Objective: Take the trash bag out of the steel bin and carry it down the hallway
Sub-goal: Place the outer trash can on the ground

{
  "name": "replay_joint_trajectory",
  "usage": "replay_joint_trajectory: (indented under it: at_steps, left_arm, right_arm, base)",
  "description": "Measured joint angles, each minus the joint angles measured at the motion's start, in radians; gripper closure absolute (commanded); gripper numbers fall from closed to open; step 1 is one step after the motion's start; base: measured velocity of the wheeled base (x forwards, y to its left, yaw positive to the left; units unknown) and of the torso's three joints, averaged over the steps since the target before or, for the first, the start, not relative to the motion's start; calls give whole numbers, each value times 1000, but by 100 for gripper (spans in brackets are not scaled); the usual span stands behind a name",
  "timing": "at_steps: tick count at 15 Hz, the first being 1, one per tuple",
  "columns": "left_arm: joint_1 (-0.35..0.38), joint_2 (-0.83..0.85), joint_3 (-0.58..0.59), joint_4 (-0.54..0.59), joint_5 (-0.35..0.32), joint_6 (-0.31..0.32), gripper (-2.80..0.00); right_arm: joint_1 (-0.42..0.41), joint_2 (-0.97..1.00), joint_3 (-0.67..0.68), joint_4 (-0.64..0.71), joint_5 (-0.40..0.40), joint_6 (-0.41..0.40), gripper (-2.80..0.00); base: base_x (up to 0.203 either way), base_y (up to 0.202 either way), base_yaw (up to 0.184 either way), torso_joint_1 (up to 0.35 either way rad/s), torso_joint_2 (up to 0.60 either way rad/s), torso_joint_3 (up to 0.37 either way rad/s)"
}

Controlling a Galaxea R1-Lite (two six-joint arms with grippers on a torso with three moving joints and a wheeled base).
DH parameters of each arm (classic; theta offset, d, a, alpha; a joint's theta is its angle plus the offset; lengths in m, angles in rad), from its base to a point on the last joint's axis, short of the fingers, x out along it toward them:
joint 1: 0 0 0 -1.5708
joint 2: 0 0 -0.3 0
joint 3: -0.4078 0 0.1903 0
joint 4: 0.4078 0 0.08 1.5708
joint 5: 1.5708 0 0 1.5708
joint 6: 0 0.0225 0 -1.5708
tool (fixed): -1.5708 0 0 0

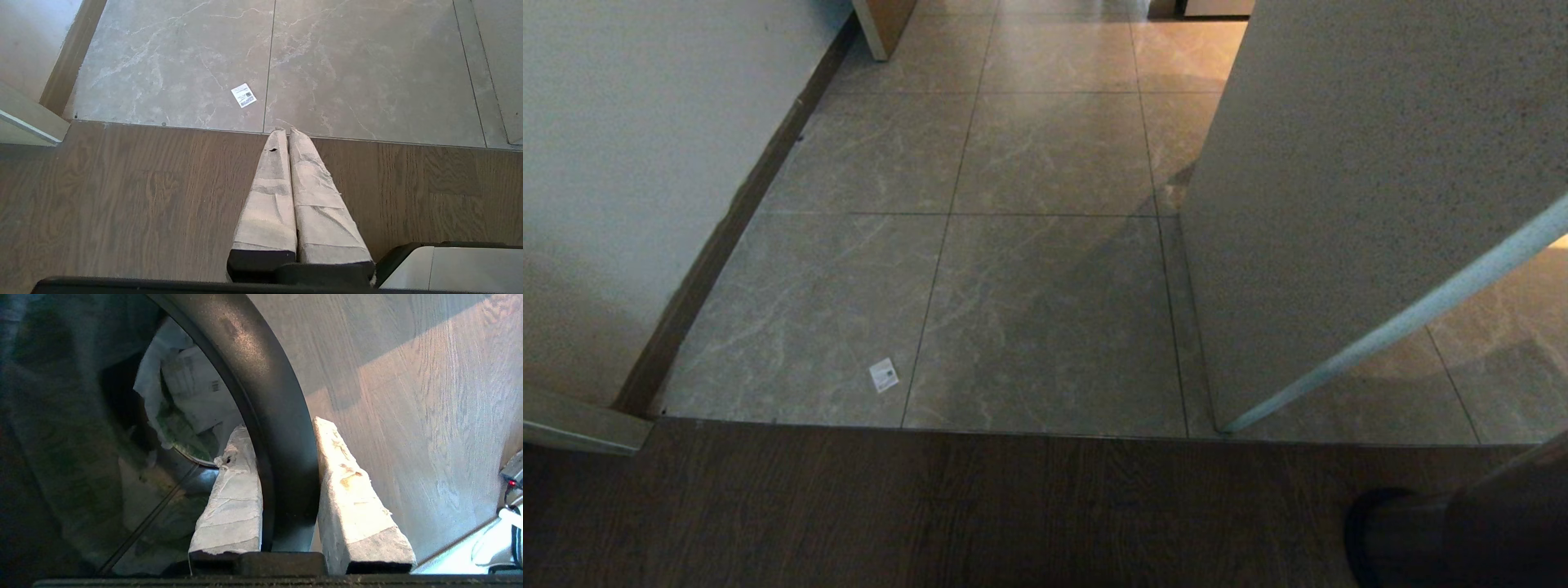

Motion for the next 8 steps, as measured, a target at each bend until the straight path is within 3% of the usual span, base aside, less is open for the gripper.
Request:
replay_joint_trajectory:
  at_steps: [5, 8]
  left_arm:
    - [0, 0, 0, 0, 0, 1, 0]
    - [0, 0, 0, 0, 0, 0, 0]
  right_arm:
    - [1, -76, -213, 333, 51, 2, 0]
    - [1, -87, -305, 394, 64, 17, 0]
  base:
    - [0, 0, 0, 0, 0, 0]
    - [0, 0, 0, 0, 0, 0]
